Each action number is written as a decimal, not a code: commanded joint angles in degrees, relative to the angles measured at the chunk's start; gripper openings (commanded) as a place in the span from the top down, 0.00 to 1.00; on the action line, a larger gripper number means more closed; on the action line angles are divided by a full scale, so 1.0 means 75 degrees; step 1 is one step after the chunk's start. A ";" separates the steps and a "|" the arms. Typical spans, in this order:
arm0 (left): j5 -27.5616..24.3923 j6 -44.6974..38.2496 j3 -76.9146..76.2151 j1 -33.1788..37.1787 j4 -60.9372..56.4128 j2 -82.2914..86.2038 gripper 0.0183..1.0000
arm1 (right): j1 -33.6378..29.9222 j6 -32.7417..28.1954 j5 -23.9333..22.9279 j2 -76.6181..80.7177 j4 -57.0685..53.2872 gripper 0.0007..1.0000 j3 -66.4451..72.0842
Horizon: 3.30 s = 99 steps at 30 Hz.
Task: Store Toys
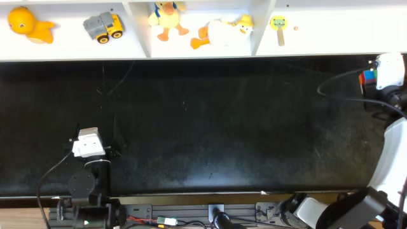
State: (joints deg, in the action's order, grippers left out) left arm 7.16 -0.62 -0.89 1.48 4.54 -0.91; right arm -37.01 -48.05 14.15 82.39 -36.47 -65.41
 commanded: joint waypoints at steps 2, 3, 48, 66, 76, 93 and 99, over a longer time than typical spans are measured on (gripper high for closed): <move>0.0055 -0.0146 0.0055 -0.0035 -0.0038 0.0099 0.00 | 0.0280 0.0079 -0.0096 0.0169 0.0035 0.60 -0.0507; 0.0055 -0.0146 0.0055 -0.0035 -0.0038 0.0099 0.00 | 0.0315 0.0122 -0.0108 0.0210 0.0038 0.60 -0.0557; 0.0055 -0.0146 0.0055 -0.0035 -0.0035 0.0099 0.00 | 0.1250 0.1501 0.0676 0.1970 0.1848 0.59 -0.1716; 0.0055 -0.0146 0.0055 -0.0035 -0.0038 0.0099 0.00 | 0.1297 0.1676 0.0991 0.2544 0.2506 0.59 -0.1716; 0.0055 -0.0146 0.0055 -0.0035 -0.0038 0.0099 0.00 | 0.1297 0.1775 0.0997 0.2955 0.2678 0.59 -0.1818; 0.0055 -0.0146 0.0055 -0.0035 -0.0038 0.0099 0.00 | 0.1390 0.2040 0.1189 0.3002 0.3246 0.60 -0.1818; 0.0055 -0.0146 0.0055 -0.0035 -0.0038 0.0099 0.00 | 0.1521 0.2186 0.1192 0.3101 0.3302 0.60 -0.1830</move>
State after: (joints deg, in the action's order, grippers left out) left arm 7.16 -0.62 -0.89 1.48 4.54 -0.91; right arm -26.48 -32.95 21.82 104.64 -12.08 -76.93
